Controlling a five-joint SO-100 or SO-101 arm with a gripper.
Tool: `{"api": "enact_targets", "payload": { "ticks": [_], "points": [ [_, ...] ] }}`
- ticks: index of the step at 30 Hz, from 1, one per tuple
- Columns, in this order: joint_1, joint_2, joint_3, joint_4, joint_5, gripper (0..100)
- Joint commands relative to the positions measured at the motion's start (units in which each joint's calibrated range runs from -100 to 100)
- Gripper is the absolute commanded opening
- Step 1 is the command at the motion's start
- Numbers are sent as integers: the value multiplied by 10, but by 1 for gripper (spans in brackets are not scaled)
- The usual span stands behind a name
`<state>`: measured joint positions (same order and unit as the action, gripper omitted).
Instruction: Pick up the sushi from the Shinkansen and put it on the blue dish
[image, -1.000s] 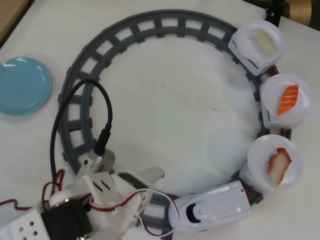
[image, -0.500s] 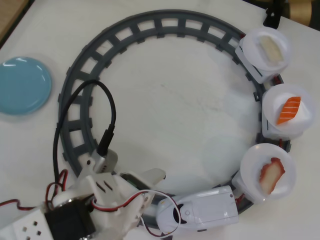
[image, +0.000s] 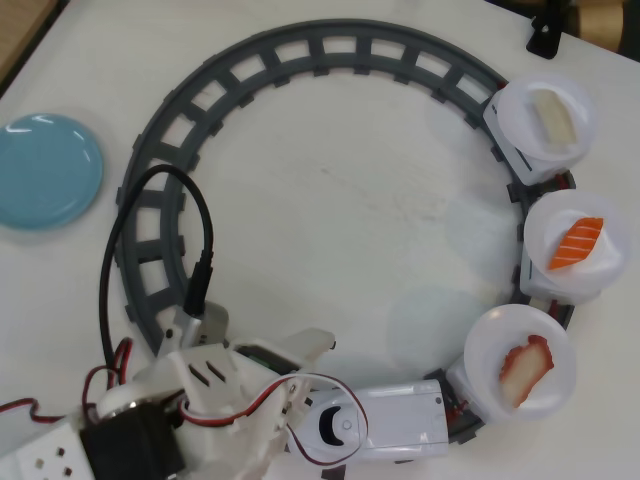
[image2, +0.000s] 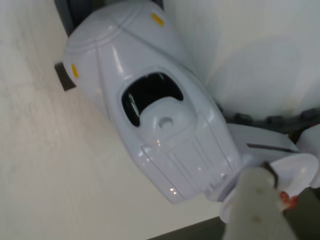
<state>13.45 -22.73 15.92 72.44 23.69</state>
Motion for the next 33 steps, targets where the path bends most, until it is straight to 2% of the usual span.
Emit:
{"api": "enact_targets", "payload": {
  "ticks": [1,10,18,25,33],
  "points": [
    [24,-1,-37,-6,19,23],
    [81,0,-28,-53,97,23],
    [106,35,1,-73,197,23],
    [99,66,11,-117,209,23],
    [108,71,10,-123,279,24]
  ]
}}
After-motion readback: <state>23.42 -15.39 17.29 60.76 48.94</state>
